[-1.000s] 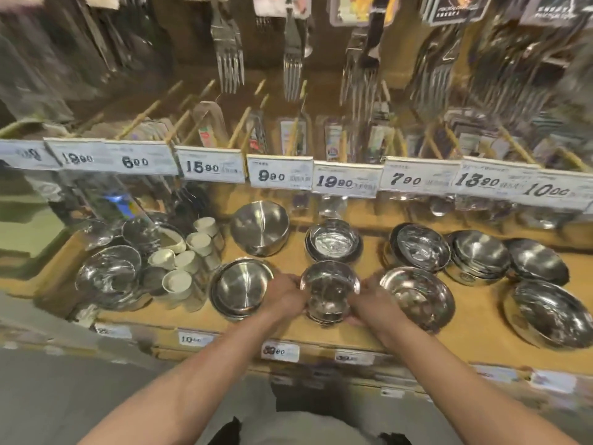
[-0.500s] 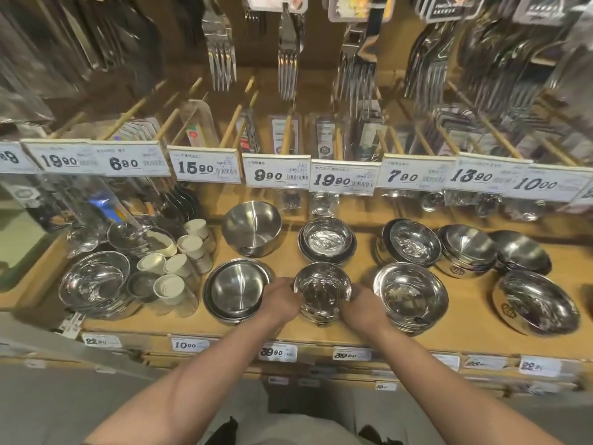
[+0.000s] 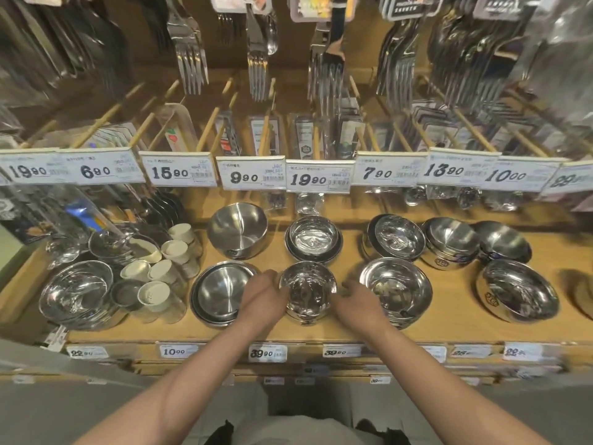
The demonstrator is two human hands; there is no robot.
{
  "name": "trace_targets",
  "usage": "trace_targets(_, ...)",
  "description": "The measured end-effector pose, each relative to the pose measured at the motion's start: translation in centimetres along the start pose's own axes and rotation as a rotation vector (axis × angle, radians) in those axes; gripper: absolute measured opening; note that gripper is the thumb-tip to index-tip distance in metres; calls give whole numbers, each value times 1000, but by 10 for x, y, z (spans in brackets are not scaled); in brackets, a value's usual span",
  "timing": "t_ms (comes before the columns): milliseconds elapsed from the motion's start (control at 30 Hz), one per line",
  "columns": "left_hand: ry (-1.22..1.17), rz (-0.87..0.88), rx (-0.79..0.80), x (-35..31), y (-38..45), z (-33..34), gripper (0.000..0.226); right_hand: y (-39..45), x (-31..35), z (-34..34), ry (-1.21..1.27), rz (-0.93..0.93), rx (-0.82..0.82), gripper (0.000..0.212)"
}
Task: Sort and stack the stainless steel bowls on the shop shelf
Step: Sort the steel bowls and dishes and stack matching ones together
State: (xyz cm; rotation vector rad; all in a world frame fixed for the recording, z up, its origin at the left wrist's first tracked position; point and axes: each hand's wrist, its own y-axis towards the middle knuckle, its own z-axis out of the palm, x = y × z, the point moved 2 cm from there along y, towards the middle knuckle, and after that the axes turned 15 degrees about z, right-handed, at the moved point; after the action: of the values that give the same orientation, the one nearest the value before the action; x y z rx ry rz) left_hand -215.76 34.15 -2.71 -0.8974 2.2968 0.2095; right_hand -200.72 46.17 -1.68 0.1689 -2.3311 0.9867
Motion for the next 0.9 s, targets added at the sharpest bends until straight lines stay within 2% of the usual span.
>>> trace_targets(67, -2, 132, -110, -17, -7, -11, 14, -6, -4, -28, 81, -32, -49, 29)
trace_targets(133, -112, 218, -136, -44, -13, -13, 7, -7, -12, -62, 146, -54, -130, 13)
trace_targets(233, -284, 139, -19, -81, -17, 6, 13, 7, -31, -111, 219, -72, -243, 14)
trace_targets(333, -289, 162, 148, -110, -19, 38, 11, 36, -56, -141, 163, -68, -341, 14)
trace_targets(367, -267, 169, 172, -115, -21, 50, 13, 45, -65, -145, 117, -48, -348, 23)
trace_targets(433, -240, 137, 158, -121, -21, 75, 21, 59, -82, -145, 100, -9, -261, 46)
trace_targets(500, -248, 52, 119, -126, -19, 95, 21, 65, -92, -139, 128, -9, -174, 55)
trace_targets(533, -239, 6, 93, -128, -17, 103, 27, 67, -94, -137, 137, -27, -141, 49)
trace_targets(600, -183, -54, 44, -128, -10, 116, 35, 69, -95, -134, 111, -70, -114, 13)
trace_targets(667, -138, -82, -13, -127, -6, 122, 32, 72, -95, -134, 86, -114, -117, 21)
trace_targets(833, -25, -127, -73, -132, 1, 124, 26, 68, -97, -137, 34, -240, -113, 20)
trace_targets(900, 24, -130, -82, -136, 3, 124, 20, 71, -100, -136, 68, -234, -95, 19)
